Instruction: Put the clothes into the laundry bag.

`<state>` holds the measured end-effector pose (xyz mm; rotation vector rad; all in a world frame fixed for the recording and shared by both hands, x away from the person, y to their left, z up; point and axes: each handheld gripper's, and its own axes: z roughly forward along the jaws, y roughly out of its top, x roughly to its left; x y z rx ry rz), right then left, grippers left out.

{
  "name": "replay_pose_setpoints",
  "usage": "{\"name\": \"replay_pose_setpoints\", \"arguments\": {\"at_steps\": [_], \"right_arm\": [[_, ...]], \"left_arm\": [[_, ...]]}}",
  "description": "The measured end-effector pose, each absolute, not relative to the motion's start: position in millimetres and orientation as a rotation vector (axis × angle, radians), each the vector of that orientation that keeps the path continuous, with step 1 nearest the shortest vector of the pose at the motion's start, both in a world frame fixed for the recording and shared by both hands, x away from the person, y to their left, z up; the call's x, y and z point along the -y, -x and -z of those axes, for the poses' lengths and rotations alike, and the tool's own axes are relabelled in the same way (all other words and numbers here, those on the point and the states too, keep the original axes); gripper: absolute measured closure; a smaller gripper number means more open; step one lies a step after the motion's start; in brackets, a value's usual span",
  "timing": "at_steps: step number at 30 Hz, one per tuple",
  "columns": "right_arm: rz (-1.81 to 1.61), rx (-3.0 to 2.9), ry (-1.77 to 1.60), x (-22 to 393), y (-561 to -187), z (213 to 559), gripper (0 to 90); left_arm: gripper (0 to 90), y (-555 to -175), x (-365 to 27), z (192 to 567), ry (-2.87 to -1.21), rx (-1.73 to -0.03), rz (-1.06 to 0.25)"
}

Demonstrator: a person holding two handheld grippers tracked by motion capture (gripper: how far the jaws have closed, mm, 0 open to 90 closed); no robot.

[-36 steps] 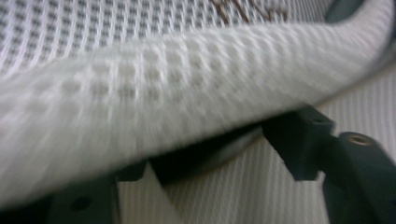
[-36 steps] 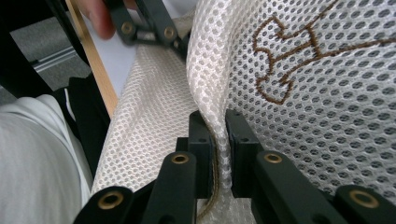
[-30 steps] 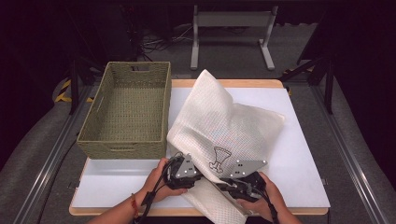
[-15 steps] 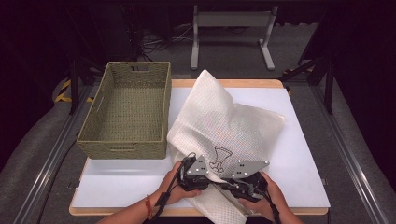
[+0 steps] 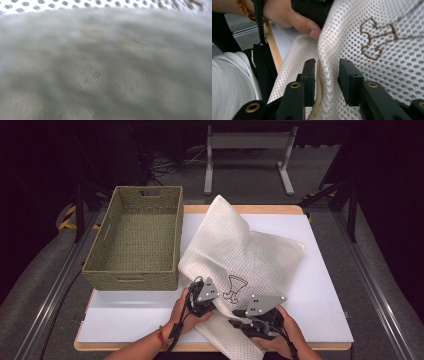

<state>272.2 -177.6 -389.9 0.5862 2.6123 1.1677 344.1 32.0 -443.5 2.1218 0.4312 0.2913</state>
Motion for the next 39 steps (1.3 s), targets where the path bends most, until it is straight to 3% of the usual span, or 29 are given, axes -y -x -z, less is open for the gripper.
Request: {"name": "replay_pose_setpoints", "arguments": {"at_steps": [7, 10, 18, 32, 39], "right_arm": [[-1.249, -2.501, -0.476, 181.1, -262.0, 378.0, 56.8], [-1.275, -2.453, -0.483, 184.2, -260.5, 372.0, 51.3], [-1.278, -2.355, -0.519, 198.2, -261.7, 356.7, 46.9], [-1.132, -2.253, -0.602, 227.4, -280.7, 347.1, 41.6], [-1.080, -2.251, -0.613, 235.5, -282.6, 345.7, 37.8]], "left_arm": [[84.1, -329.5, -45.3, 431.6, -2.176, -0.336, -0.339], [84.0, -326.2, -56.5, 427.7, -2.180, -0.328, -0.343], [82.0, -325.6, -83.4, 420.2, -2.176, -0.345, -0.375], [60.2, -310.3, -140.1, 417.6, -2.161, -0.409, -0.452], [54.9, -309.4, -160.1, 419.8, -2.154, -0.464, -0.487]]}}
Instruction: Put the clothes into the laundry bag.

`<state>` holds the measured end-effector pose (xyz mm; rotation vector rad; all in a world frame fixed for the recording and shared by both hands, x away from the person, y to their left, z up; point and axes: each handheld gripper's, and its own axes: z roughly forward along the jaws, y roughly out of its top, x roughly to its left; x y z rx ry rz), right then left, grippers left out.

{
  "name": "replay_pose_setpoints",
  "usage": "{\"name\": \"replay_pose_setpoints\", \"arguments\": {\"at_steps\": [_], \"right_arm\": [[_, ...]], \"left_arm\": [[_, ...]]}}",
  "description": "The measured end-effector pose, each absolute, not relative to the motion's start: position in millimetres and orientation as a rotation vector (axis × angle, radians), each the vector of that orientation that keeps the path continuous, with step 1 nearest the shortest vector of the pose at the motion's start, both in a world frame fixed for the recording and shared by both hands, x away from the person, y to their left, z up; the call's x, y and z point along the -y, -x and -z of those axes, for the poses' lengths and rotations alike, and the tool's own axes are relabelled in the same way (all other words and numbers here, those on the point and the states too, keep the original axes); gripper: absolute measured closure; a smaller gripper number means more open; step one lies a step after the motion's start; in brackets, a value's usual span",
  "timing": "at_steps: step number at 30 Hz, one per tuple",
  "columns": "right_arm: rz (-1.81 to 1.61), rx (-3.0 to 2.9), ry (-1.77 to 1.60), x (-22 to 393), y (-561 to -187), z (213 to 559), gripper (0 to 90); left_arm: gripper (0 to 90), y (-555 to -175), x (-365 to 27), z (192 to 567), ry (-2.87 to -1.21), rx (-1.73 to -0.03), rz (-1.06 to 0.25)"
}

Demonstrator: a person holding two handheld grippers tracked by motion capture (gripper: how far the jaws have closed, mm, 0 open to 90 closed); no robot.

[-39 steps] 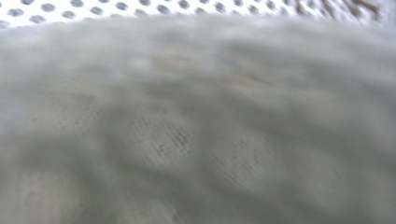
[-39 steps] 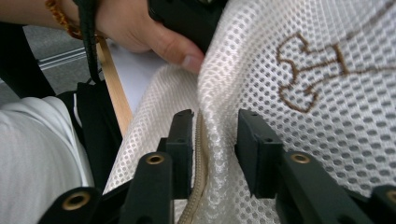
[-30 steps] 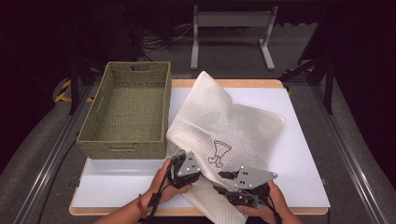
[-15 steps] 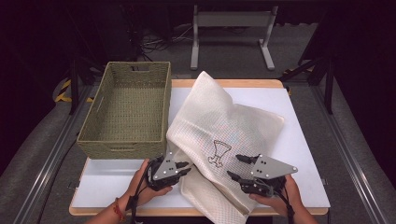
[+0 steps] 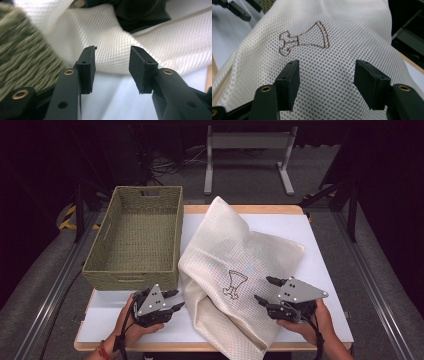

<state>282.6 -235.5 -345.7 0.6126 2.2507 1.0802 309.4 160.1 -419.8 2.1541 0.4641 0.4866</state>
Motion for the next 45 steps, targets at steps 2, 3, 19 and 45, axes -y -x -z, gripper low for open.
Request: {"name": "replay_pose_setpoints", "arguments": {"at_steps": [2, 3, 19, 45], "right_arm": [[-1.050, -2.245, -0.610, 238.1, -281.7, 347.9, 37.5], [-1.050, -2.245, -0.610, 238.1, -281.7, 347.9, 37.5], [-1.046, -2.112, -0.719, 279.7, -272.5, 356.3, 31.6], [-0.958, -2.039, -0.849, 328.7, -269.9, 394.4, 25.2]], "left_arm": [[49.4, -308.7, -165.6, 420.9, -2.151, -0.486, -0.500], [49.1, -308.7, -165.6, 420.9, -2.151, -0.486, -0.500], [33.4, -303.0, -205.9, 421.9, -2.107, -0.624, -0.571], [19.7, -300.8, -256.3, 430.5, -2.098, -0.713, -0.652]]}}
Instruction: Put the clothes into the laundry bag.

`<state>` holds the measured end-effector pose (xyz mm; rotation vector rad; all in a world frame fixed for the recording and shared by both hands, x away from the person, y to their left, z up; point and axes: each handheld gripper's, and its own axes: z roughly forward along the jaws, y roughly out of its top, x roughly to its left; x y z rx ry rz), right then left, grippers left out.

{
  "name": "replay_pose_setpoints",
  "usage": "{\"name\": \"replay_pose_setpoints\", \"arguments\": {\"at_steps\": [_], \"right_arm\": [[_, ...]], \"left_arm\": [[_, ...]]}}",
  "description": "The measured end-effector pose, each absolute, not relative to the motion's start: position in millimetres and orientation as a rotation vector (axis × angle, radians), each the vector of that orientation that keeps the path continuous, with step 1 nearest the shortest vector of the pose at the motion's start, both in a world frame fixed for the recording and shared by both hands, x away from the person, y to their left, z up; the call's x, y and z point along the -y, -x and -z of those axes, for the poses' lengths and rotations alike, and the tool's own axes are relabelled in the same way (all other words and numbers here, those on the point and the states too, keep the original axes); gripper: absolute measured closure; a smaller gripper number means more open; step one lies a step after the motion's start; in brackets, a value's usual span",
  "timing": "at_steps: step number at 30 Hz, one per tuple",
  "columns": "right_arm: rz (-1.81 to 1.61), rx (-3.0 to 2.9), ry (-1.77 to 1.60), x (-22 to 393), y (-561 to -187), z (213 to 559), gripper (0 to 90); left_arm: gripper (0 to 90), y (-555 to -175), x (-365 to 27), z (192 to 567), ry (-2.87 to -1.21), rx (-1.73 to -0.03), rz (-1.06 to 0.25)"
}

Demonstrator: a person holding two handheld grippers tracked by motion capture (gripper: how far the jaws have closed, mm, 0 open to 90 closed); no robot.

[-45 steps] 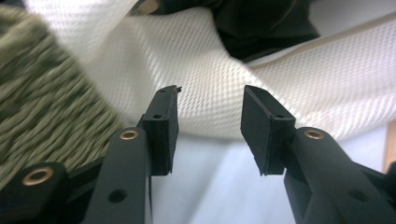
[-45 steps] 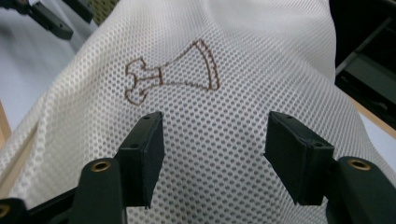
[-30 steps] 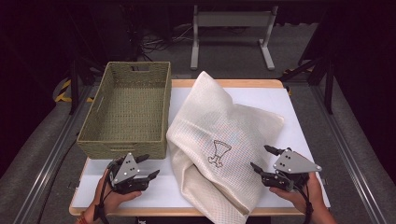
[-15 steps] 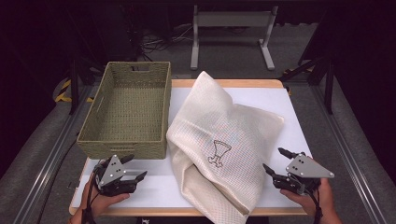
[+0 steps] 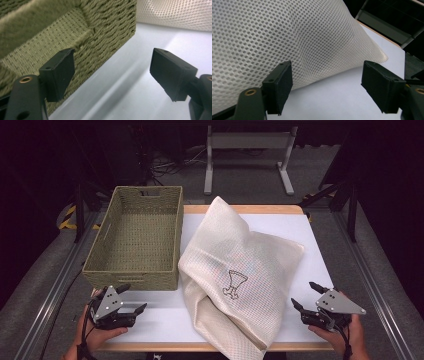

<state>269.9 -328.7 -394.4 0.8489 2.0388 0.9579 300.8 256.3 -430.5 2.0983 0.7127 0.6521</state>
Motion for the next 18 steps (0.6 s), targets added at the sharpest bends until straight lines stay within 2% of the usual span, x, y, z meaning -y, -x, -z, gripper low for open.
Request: {"name": "replay_pose_setpoints", "arguments": {"at_steps": [11, 18], "right_arm": [[-0.945, -2.020, -0.879, 341.5, -268.2, 415.3, 20.3], [-1.000, -1.950, -0.949, 353.2, -262.8, 424.3, 18.8]], "left_arm": [[15.2, -302.4, -270.8, 438.1, -2.127, -0.718, -0.659], [12.6, -300.5, -286.1, 444.2, -2.038, -0.784, -0.602]]}}
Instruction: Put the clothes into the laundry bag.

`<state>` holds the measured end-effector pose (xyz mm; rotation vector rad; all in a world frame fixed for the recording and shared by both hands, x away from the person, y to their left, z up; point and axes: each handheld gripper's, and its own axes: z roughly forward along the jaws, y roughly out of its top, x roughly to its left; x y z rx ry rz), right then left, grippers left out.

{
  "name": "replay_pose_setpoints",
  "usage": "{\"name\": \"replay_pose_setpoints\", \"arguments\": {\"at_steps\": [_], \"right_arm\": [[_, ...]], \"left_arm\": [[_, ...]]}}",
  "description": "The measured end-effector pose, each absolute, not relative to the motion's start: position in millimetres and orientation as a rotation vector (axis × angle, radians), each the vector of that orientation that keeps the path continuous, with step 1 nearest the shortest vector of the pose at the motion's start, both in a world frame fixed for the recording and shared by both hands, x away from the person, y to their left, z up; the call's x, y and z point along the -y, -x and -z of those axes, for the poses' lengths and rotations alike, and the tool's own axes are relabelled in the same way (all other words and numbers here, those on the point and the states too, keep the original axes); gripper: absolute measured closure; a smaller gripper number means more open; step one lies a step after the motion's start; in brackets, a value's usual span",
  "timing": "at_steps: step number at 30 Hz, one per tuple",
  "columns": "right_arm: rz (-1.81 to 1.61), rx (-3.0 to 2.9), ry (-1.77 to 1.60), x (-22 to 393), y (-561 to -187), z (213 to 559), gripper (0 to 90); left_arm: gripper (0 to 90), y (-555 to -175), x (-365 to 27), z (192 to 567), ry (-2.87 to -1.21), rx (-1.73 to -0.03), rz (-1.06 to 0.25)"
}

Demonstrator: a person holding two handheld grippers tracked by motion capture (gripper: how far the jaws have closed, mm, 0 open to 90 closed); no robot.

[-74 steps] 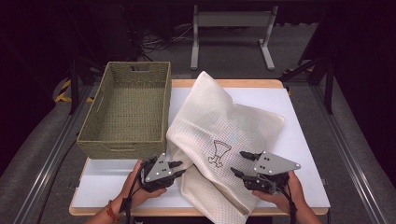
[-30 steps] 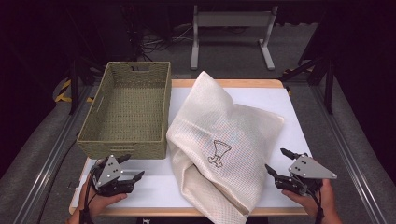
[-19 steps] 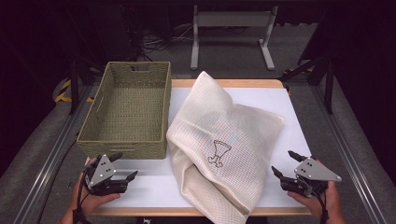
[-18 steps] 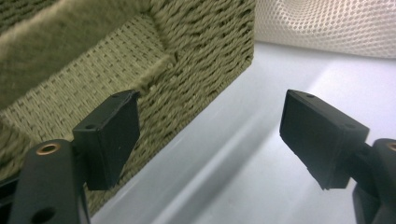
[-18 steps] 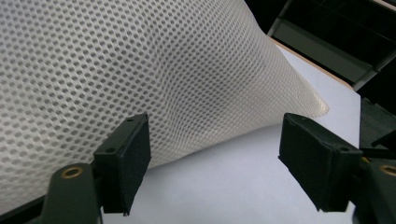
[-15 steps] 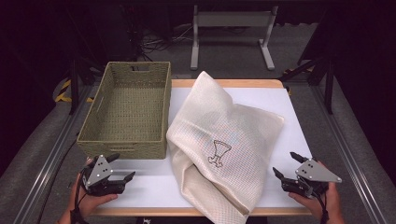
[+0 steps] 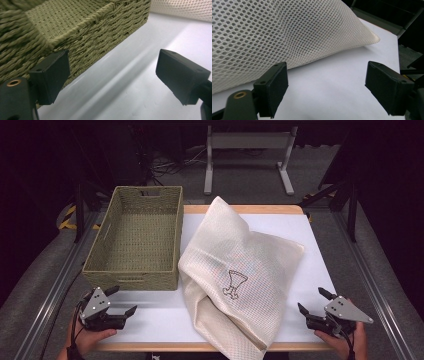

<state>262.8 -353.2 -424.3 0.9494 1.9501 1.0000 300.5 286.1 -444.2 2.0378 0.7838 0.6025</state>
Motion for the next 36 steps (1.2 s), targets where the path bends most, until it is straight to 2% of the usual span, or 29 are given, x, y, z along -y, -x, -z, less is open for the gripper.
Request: {"name": "replay_pose_setpoints", "arguments": {"at_steps": [7, 14, 26, 36], "right_arm": [[-0.981, -1.936, -0.990, 354.4, -262.3, 432.4, 17.7], [-0.978, -1.913, -1.021, 356.0, -262.2, 432.9, 17.4], [-0.977, -1.926, -1.024, 352.9, -263.0, 435.4, 17.1], [-0.965, -1.918, -1.020, 352.5, -262.2, 436.2, 16.6]], "left_arm": [[8.7, -299.0, -294.6, 448.2, -1.965, -0.846, -0.546], [5.8, -298.4, -296.6, 448.9, -1.952, -0.866, -0.547], [5.6, -299.9, -302.3, 449.6, -1.917, -0.926, -0.555], [7.9, -299.8, -299.2, 449.1, -1.941, -0.904, -0.554]]}}
